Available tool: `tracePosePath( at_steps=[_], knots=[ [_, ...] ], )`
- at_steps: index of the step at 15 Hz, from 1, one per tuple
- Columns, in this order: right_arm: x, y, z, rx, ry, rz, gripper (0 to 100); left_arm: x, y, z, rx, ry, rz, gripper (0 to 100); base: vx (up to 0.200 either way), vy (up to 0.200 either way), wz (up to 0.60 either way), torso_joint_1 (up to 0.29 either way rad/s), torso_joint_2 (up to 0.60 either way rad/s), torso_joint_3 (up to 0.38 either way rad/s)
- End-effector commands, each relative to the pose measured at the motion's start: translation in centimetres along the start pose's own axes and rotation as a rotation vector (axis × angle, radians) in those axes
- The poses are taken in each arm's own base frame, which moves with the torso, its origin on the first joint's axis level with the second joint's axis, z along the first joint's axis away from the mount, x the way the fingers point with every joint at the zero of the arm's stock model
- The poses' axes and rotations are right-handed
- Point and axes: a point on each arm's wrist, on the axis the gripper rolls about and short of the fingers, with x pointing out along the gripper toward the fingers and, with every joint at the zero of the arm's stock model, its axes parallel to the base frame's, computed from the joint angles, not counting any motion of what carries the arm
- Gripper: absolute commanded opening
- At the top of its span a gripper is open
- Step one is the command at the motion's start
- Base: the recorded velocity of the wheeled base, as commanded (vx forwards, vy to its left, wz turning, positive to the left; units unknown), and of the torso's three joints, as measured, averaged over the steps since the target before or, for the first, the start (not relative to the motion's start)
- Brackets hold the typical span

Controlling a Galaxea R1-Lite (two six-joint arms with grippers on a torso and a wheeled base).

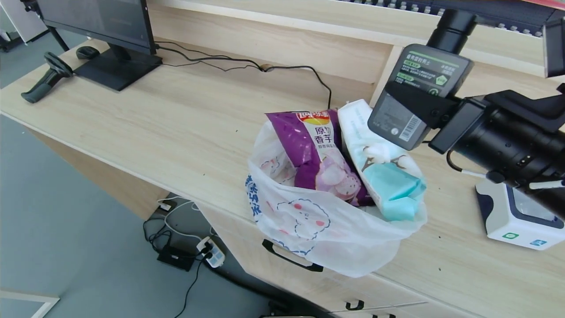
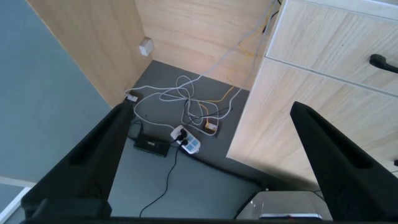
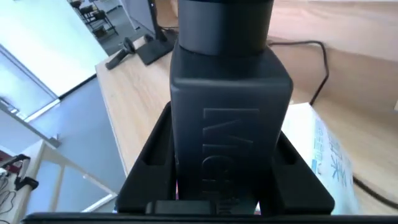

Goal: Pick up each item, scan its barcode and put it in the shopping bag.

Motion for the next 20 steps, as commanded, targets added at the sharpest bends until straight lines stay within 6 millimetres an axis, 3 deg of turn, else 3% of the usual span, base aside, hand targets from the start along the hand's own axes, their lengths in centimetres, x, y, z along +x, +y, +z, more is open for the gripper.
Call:
tracePosePath(
  at_steps=[1, 4, 8, 20],
  knots=[
    [1.2, 0.2, -2.4, 0.054, 0.065, 0.013, 0, 0.0, 0.0, 0.0, -0.002, 0.001, 0.000, 100, 0.000, 0.000, 0.00, 0.000, 0.00, 0.000],
    [2.5, 0.7, -4.6, 0.066, 0.126, 0.031, 0, 0.0, 0.0, 0.0, 0.000, 0.001, 0.000, 100, 0.000, 0.000, 0.00, 0.000, 0.00, 0.000],
    [4.2, 0.9, -5.3, 0.090, 0.129, 0.038, 0, 0.0, 0.0, 0.0, -0.002, -0.001, 0.000, 100, 0.000, 0.000, 0.00, 0.000, 0.00, 0.000],
    [4.0, -0.2, -6.6, 0.126, 0.155, -0.001, 0, 0.0, 0.0, 0.0, -0.002, -0.001, 0.000, 100, 0.000, 0.000, 0.00, 0.000, 0.00, 0.000]
  ],
)
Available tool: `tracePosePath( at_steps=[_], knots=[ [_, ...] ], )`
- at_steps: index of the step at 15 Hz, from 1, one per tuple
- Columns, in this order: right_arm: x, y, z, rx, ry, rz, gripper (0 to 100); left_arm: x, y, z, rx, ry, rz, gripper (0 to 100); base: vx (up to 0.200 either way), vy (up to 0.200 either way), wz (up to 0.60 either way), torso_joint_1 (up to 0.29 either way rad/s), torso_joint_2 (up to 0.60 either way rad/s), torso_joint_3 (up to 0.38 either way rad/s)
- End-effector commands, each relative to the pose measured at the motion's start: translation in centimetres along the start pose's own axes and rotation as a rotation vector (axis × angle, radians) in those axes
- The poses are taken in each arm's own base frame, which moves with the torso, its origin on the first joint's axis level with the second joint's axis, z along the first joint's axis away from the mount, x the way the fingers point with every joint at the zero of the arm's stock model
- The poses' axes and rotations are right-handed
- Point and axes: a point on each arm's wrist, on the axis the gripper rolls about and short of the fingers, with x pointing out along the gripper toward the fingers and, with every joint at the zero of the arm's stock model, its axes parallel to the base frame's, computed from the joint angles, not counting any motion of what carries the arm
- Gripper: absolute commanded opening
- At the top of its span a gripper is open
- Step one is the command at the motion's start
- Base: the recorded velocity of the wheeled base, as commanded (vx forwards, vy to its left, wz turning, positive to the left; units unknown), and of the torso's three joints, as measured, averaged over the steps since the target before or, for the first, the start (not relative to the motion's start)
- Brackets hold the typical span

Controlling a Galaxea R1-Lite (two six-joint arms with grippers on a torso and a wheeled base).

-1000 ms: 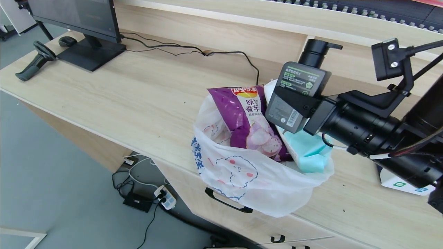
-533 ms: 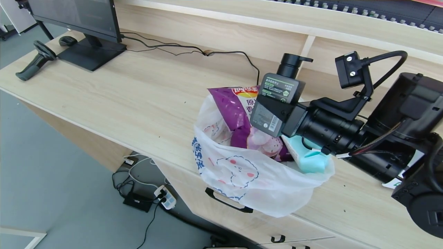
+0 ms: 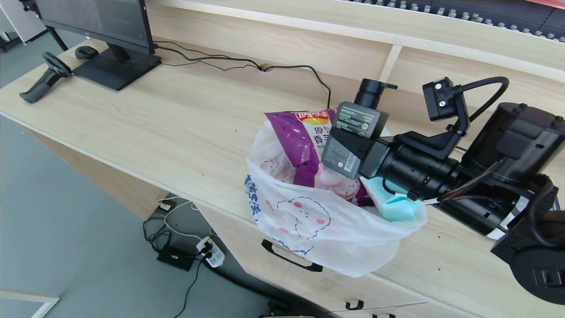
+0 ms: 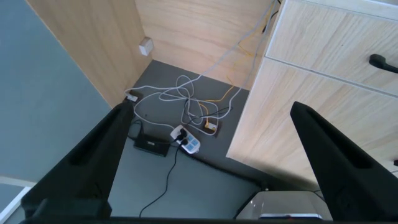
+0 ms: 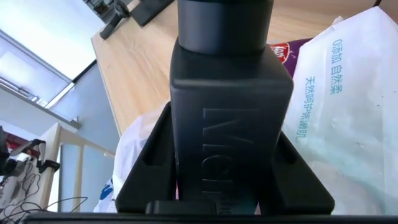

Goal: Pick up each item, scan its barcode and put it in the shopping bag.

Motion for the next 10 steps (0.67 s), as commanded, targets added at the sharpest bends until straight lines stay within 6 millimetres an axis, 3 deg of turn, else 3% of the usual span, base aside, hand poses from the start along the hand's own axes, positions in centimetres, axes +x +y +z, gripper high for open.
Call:
tracePosePath(
  at_steps=[1, 3, 4, 10],
  knots=[
    [0.00, -0.01, 0.04, 0.000, -0.006, 0.003, 0, 0.00, 0.00, 0.01, 0.000, -0.001, 0.000, 100, 0.000, 0.000, 0.00, 0.000, 0.00, 0.000],
    [0.00, 0.00, 0.07, -0.001, -0.009, 0.004, 0, 0.01, 0.00, 0.01, 0.000, 0.000, 0.000, 100, 0.000, 0.000, 0.00, 0.000, 0.00, 0.000],
    [0.00, 0.00, 0.07, -0.001, -0.009, 0.004, 100, 0.00, 0.00, 0.01, 0.000, -0.001, 0.000, 100, 0.000, 0.000, 0.00, 0.000, 0.00, 0.000],
    [0.06, 0.06, 0.32, -0.003, -0.019, 0.005, 100, 0.00, 0.00, 0.01, 0.000, -0.001, 0.000, 100, 0.000, 0.000, 0.00, 0.000, 0.00, 0.000]
  ],
)
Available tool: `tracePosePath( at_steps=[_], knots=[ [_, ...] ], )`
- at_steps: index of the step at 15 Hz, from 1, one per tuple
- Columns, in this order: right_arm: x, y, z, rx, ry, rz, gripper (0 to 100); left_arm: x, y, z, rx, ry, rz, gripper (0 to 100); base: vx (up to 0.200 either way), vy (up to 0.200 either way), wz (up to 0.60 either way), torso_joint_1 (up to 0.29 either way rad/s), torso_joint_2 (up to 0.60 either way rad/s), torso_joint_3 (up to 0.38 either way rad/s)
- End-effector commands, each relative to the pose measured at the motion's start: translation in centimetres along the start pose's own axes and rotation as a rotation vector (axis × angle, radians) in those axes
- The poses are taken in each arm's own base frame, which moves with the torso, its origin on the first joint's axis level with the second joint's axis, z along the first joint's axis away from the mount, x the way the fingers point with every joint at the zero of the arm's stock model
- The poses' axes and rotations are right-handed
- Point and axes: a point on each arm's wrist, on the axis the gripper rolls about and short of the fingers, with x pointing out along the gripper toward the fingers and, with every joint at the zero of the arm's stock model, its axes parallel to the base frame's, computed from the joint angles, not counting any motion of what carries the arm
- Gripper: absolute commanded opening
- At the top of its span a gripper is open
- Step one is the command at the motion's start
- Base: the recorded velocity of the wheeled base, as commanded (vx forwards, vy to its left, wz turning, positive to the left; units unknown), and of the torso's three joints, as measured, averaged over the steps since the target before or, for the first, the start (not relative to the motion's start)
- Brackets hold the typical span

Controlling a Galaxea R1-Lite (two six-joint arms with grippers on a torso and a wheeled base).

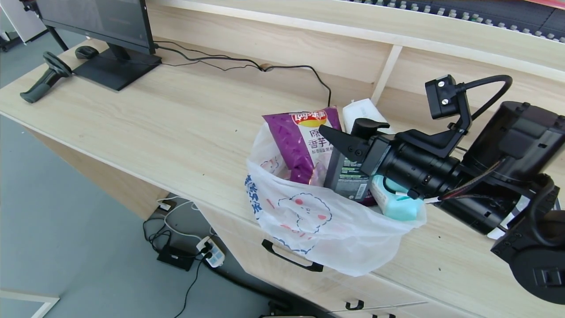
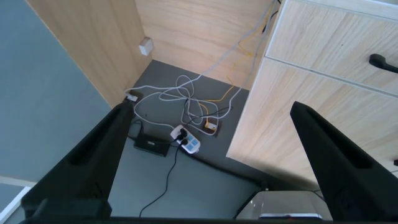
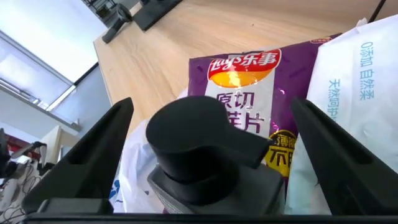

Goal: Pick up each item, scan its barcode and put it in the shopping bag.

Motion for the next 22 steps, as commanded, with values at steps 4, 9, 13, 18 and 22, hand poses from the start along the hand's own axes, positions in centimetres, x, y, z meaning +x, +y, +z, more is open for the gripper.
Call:
tracePosePath(
  at_steps=[4, 9, 13, 18, 22],
  knots=[
    [0.0, 0.1, 0.5, -0.003, -0.017, 0.005, 100, 0.0, 0.0, 0.0, 0.000, 0.001, 0.000, 100, 0.000, 0.000, 0.00, 0.000, 0.00, 0.000],
    [0.0, 0.2, 0.5, -0.005, -0.020, 0.005, 100, 0.0, 0.0, 0.0, 0.000, 0.001, 0.000, 100, 0.000, 0.000, 0.00, 0.000, 0.00, 0.000],
    [-0.3, 0.3, 1.2, -0.010, -0.039, 0.010, 100, 0.0, 0.0, 0.0, 0.000, -0.001, 0.000, 100, 0.000, 0.000, 0.00, 0.000, 0.00, 0.000],
    [-3.5, 1.6, 5.1, -0.132, -0.151, 0.026, 100, 0.0, 0.0, 0.0, -0.002, -0.001, 0.000, 100, 0.000, 0.000, 0.00, 0.000, 0.00, 0.000],
    [-9.6, 3.1, 9.3, -0.142, -0.218, -0.013, 100, 0.0, 0.0, 0.0, -0.002, -0.001, 0.000, 100, 0.000, 0.000, 0.00, 0.000, 0.00, 0.000]
  ],
)
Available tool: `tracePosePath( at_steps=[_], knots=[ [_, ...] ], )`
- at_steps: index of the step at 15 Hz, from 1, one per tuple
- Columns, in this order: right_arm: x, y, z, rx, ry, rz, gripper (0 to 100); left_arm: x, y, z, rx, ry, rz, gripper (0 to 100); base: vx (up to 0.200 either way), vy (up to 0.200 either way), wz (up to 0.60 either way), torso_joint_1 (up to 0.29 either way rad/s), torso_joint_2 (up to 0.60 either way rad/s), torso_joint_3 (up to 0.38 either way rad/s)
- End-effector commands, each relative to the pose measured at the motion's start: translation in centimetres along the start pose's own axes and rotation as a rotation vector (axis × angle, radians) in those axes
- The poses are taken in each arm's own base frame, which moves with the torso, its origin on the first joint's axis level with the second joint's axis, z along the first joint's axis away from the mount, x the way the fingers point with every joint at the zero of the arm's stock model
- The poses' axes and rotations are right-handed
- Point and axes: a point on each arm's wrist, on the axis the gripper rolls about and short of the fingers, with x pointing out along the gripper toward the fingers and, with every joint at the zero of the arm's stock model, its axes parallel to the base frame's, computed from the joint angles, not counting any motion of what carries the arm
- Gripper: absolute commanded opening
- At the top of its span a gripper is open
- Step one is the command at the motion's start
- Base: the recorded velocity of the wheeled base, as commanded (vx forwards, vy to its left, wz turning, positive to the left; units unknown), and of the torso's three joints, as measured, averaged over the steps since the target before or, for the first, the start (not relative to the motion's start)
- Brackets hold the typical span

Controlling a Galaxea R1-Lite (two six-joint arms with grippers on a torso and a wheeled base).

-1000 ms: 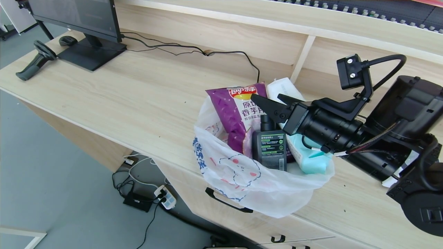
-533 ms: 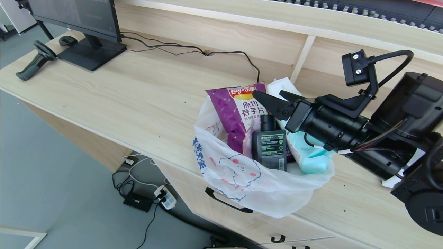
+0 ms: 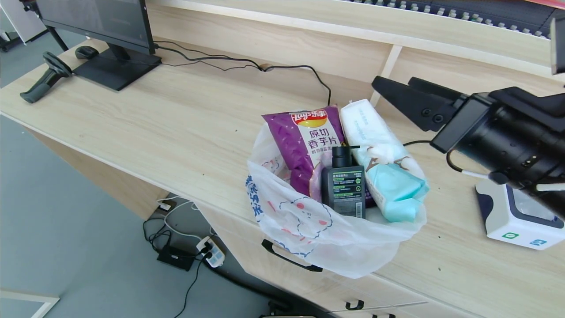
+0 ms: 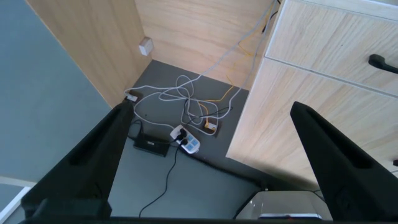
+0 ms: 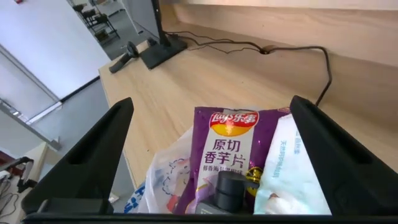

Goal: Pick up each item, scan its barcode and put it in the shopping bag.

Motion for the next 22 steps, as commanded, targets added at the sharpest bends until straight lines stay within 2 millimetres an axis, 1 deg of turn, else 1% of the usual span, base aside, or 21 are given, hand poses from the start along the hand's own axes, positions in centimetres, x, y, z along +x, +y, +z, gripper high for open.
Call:
tracePosePath(
  at_steps=[1, 2, 3, 4, 5, 6, 7, 9, 11, 12, 13, 15, 16, 19, 21, 22],
  knots=[
    [-5.4, 0.6, 4.7, -0.060, -0.040, -0.059, 100, 0.0, 0.0, 0.0, 0.000, -0.001, 0.000, 100, 0.000, 0.000, 0.00, 0.000, 0.00, 0.000],
    [-8.0, 0.7, 5.4, -0.126, 0.012, -0.090, 100, 0.0, 0.0, 0.0, 0.000, -0.001, 0.000, 100, 0.000, 0.000, 0.00, 0.000, 0.00, 0.000],
    [-10.1, 0.9, 5.4, -0.160, 0.066, -0.095, 100, 0.0, 0.0, 0.0, 0.000, -0.001, 0.000, 100, 0.000, 0.000, 0.00, 0.000, 0.00, 0.000],
    [-13.8, 1.1, 4.5, -0.208, 0.162, -0.094, 100, 0.0, 0.0, 0.0, 0.001, -0.001, 0.000, 100, 0.000, 0.000, 0.00, 0.000, 0.00, 0.000],
    [-16.7, 1.2, 3.4, -0.234, 0.228, -0.094, 100, 0.0, 0.0, 0.0, 0.001, -0.001, 0.000, 100, 0.000, 0.000, 0.00, 0.000, 0.00, 0.000],
    [-18.5, 1.3, 2.7, -0.233, 0.266, -0.106, 100, 0.0, 0.0, 0.0, 0.001, -0.001, 0.000, 100, 0.000, 0.000, 0.00, 0.000, 0.00, 0.000],
    [-19.7, 1.2, 1.8, -0.233, 0.306, -0.127, 100, 0.0, 0.0, 0.0, 0.000, -0.001, 0.000, 100, 0.000, 0.000, 0.00, 0.000, 0.00, 0.000],
    [-20.9, 0.9, -0.9, -0.231, 0.386, -0.141, 100, 0.0, 0.0, 0.0, 0.000, -0.001, 0.000, 100, 0.000, 0.000, 0.00, 0.000, 0.00, 0.000],
    [-23.2, 0.5, -5.6, -0.220, 0.519, -0.139, 100, 0.0, 0.0, 0.0, 0.001, 0.001, 0.000, 100, 0.000, 0.000, 0.00, 0.000, 0.00, 0.000],
    [-24.0, 0.4, -6.6, -0.219, 0.538, -0.134, 100, 0.0, 0.0, 0.0, 0.001, -0.001, 0.000, 100, 0.000, 0.000, 0.00, 0.000, 0.00, 0.000],
    [-25.4, 0.3, -8.2, -0.216, 0.562, -0.130, 100, 0.0, 0.0, 0.0, 0.001, -0.001, 0.000, 100, 0.000, 0.000, 0.00, 0.000, 0.00, 0.000],
    [-26.7, 0.2, -10.1, -0.214, 0.606, -0.128, 100, 0.0, 0.0, 0.0, 0.001, 0.001, 0.000, 100, 0.000, 0.000, 0.00, 0.000, 0.00, 0.000],
    [-27.2, 0.2, -10.6, -0.212, 0.616, -0.127, 100, 0.0, 0.0, 0.0, 0.001, -0.001, 0.000, 100, 0.000, 0.000, 0.00, 0.000, 0.00, 0.000],
    [-28.3, 0.2, -11.1, -0.165, 0.658, -0.129, 100, 0.0, 0.0, 0.0, 0.002, 0.001, 0.002, 100, 0.000, 0.000, 0.00, 0.000, 0.00, 0.000],
    [-28.0, 0.2, -11.3, -0.152, 0.708, -0.118, 100, 0.0, 0.0, 0.0, 0.001, 0.001, 0.000, 100, 0.000, 0.000, 0.00, 0.000, 0.00, 0.000],
    [-27.7, 0.2, -11.5, -0.153, 0.756, -0.079, 100, 0.0, 0.0, 0.0, 0.001, 0.001, 0.000, 100, 0.000, 0.000, 0.00, 0.000, 0.00, 0.000]
  ],
)
